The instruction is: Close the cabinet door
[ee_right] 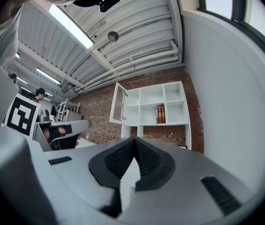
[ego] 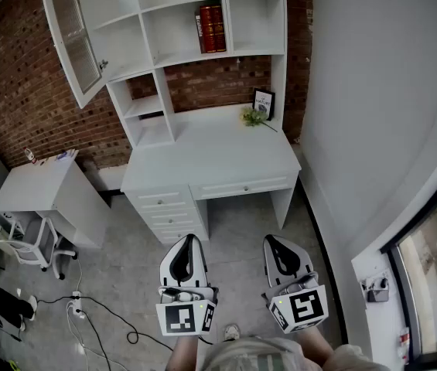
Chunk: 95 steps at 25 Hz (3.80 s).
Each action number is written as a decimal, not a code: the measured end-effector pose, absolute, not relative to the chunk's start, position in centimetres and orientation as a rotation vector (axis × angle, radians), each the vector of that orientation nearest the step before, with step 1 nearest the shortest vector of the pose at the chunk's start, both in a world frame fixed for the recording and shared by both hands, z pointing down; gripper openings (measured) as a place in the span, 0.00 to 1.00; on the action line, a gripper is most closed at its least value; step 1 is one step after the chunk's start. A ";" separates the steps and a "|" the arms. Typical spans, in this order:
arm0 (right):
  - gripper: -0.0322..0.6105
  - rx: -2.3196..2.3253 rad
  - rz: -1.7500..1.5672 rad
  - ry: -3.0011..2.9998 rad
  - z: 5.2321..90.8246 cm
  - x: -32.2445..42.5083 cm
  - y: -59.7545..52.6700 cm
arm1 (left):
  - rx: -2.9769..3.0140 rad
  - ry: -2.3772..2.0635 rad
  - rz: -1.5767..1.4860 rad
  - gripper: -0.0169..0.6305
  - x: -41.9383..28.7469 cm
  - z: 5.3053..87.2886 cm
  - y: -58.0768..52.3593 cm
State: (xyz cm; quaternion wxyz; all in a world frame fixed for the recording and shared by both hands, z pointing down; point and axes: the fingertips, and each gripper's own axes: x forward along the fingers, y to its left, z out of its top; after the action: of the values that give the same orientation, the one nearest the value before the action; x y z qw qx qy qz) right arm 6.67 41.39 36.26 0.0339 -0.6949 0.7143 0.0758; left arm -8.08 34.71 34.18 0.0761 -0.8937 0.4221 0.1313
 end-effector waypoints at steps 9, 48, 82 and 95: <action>0.08 -2.165 0.184 2.161 36.6 5.6 39.1 | -2.715 1.260 0.394 0.05 -10.0 34.7 31.7; 0.08 -1.950 0.208 2.260 36.6 22.6 -10.0 | -2.572 1.349 0.340 0.05 4.6 33.5 -15.2; 0.08 -1.145 0.354 2.596 24.9 3.1 -32.7 | -2.184 1.894 0.267 0.05 -10.8 30.1 -28.2; 0.39 -0.582 0.179 2.733 16.8 -22.5 -33.3 | -1.753 2.300 0.247 0.05 -24.0 30.1 -19.4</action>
State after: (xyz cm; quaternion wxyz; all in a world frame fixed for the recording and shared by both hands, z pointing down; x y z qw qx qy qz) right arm -22.51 -33.33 16.82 0.1699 -0.2049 0.9619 0.0629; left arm -23.96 -19.38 30.06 0.1194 -0.5997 0.7867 0.0844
